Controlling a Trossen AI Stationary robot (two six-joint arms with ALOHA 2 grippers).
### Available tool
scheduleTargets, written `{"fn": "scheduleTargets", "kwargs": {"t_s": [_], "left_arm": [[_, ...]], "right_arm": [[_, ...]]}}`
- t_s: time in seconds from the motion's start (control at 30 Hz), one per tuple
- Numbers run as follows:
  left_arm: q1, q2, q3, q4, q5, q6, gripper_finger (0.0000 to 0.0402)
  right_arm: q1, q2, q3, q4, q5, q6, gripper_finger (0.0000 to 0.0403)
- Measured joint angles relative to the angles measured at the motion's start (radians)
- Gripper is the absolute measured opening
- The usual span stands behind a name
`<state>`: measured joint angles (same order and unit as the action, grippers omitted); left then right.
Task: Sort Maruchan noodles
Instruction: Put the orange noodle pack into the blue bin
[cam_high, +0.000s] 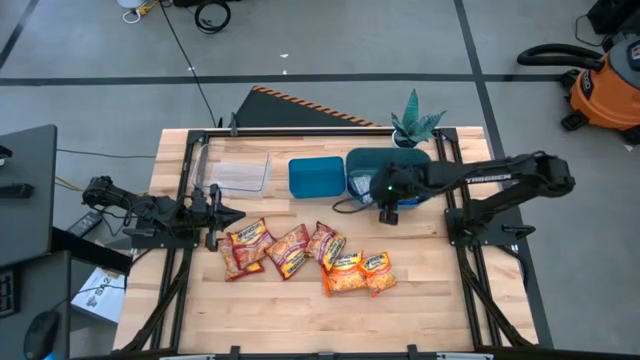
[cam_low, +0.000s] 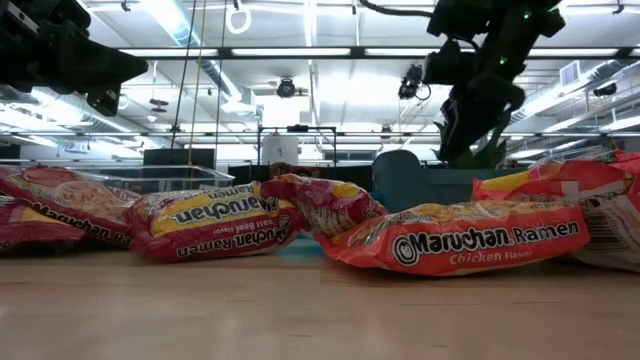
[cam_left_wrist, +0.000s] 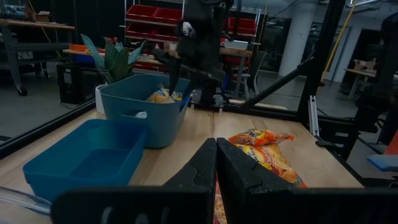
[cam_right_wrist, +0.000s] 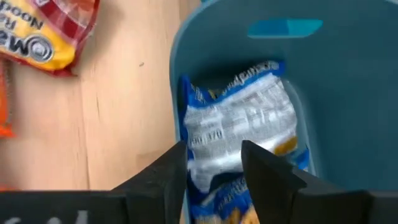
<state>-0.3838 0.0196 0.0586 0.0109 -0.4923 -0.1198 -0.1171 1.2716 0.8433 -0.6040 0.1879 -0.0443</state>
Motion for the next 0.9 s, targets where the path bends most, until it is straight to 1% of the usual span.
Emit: {"fn": "scheduleTargets", "kwargs": {"t_s": [0.17,0.3,0.43,0.57,0.8,0.9], "left_arm": [[0.0,0.0,0.0,0.0,0.0,0.0,0.0016],[0.0,0.0,0.0,0.0,0.0,0.0,0.0016],[0.0,0.0,0.0,0.0,0.0,0.0,0.0016],[0.0,0.0,0.0,0.0,0.0,0.0,0.0016],[0.0,0.0,0.0,0.0,0.0,0.0,0.0016],[0.0,0.0,0.0,0.0,0.0,0.0,0.0016]], "right_arm": [[-0.013,0.086,0.0,0.065,0.037,-0.035,0.0192],[-0.044,0.129,0.018,0.089,0.05,-0.08,0.02],[-0.082,0.129,0.04,0.108,0.016,-0.138,0.0198],[-0.102,0.119,0.042,0.108,-0.012,-0.14,0.0193],[-0.096,0.1,0.041,0.046,-0.025,-0.15,0.0191],[-0.08,0.072,0.041,-0.007,-0.025,-0.142,0.0191]]}}
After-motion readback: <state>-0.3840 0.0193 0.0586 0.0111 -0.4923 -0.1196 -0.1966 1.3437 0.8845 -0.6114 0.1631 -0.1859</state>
